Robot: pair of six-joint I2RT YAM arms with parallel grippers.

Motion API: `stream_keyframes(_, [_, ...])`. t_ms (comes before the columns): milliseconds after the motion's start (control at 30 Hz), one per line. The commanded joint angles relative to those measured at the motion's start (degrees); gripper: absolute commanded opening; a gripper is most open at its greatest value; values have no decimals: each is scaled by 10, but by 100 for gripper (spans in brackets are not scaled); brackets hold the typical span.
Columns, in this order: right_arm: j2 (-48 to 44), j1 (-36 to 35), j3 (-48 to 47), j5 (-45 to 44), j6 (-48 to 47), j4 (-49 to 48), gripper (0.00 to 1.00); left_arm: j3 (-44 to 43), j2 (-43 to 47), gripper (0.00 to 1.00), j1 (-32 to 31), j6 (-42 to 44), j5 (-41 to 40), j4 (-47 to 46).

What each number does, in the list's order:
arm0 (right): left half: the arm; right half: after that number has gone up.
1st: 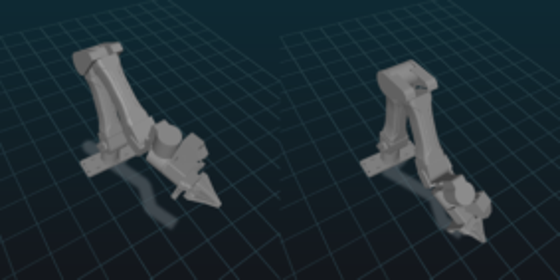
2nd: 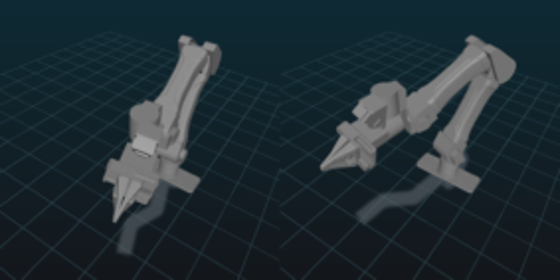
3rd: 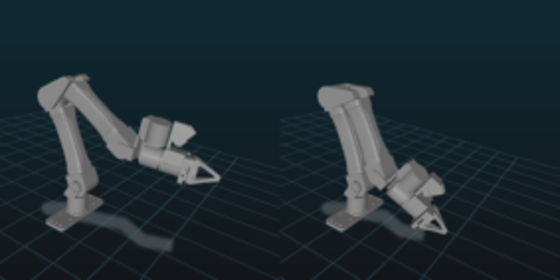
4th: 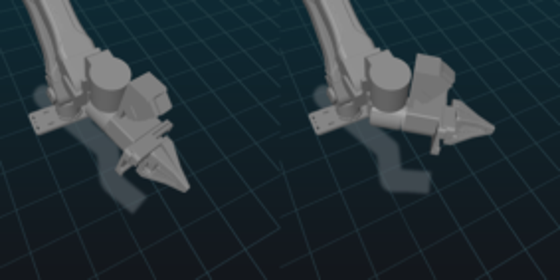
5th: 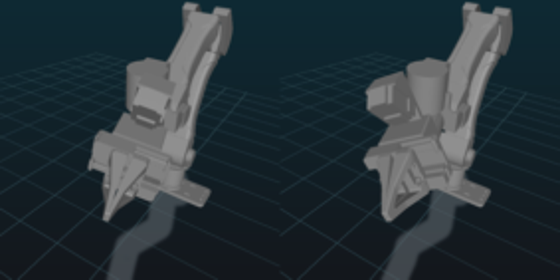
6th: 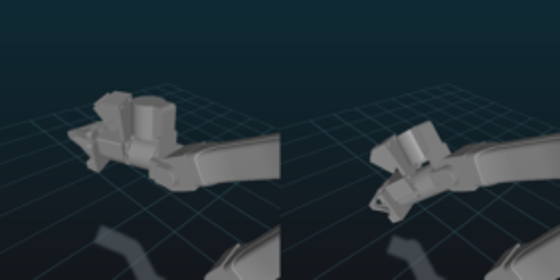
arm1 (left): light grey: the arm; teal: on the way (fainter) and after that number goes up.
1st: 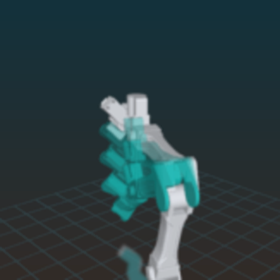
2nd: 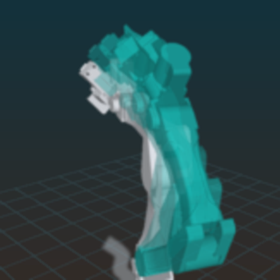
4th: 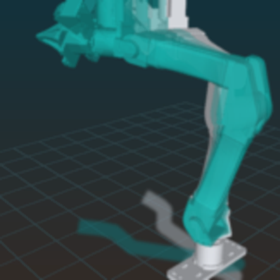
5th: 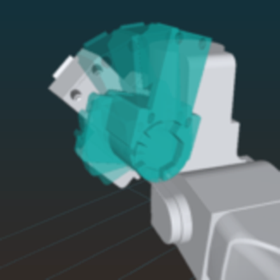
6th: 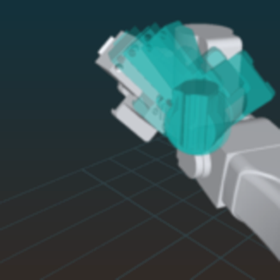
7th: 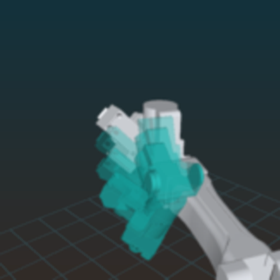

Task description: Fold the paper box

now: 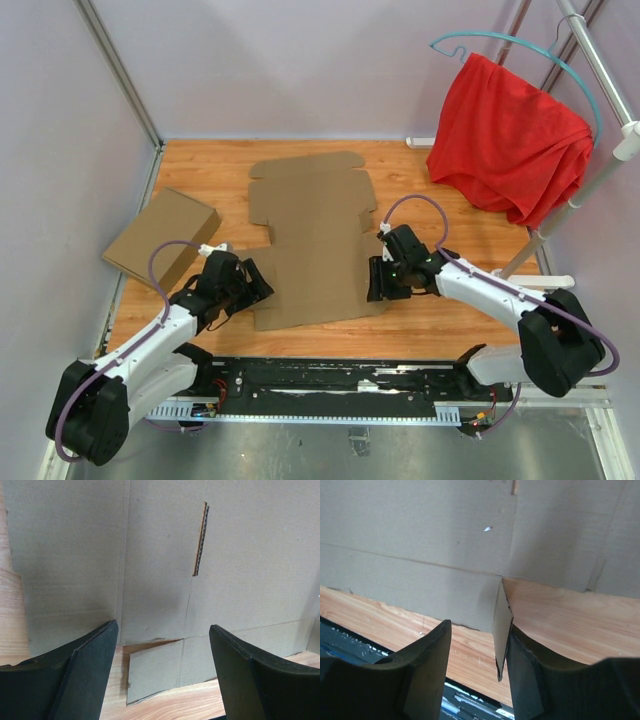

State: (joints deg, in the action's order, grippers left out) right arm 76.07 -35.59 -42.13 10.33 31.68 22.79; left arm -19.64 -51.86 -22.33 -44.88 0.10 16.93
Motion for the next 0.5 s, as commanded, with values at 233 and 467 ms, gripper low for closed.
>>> stream_keyframes(233, [-1,-61,-26,-10,9,-5,53,-12,5,80,-18,-6,-5,32])
stream_keyframes(467, [83,-67,-19,14,11,-63,53,-9,40,80,-53,-38,-8,71])
